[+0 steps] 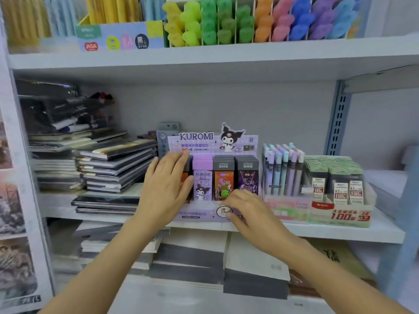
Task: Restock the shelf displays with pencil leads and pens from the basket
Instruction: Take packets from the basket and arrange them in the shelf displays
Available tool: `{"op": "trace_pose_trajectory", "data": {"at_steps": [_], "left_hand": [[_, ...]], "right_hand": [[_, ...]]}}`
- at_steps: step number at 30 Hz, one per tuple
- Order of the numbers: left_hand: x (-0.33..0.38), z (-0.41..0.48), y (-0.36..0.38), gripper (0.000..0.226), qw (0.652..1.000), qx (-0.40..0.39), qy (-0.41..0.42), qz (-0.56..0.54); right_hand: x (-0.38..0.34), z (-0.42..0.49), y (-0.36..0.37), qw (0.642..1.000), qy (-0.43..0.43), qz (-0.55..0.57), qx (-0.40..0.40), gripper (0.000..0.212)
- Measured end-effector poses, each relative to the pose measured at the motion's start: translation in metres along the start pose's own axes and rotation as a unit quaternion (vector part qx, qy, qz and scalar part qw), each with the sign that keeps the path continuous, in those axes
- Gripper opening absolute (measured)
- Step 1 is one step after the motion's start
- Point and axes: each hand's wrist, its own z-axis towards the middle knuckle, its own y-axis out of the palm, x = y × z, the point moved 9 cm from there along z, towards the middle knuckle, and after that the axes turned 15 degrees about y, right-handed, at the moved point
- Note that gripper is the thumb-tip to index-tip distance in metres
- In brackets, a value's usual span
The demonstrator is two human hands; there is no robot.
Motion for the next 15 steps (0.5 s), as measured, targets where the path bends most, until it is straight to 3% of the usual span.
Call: {"op": "trace_pose_trajectory", "data": {"at_steps": [7,10,12,15], "left_hand": [[-0.01,0.009,0.013,0.045,0.997,0.046,-0.01,-0.054],[-0.008,0.006,0.013,0.043,0.996,0.052,0.003,-0.065],[-0.009,0.005,0.011,0.04,0.996,0.055,0.012,-0.065],[-0.009,0.006,0.008,0.036,0.996,0.058,0.016,-0.073]], "right_hand": [[0.001,0.007,-0.01,0.998,0.01,0.052,-0.021,0.017],[-0.011,0.026,-0.046,0.994,-0.012,0.079,0.072,0.017],[-0.02,0.046,-0.057,0.993,-0.017,0.051,0.1,0.03],[-0.025,0.078,-0.042,0.998,0.014,-0.021,0.049,0.049]]}}
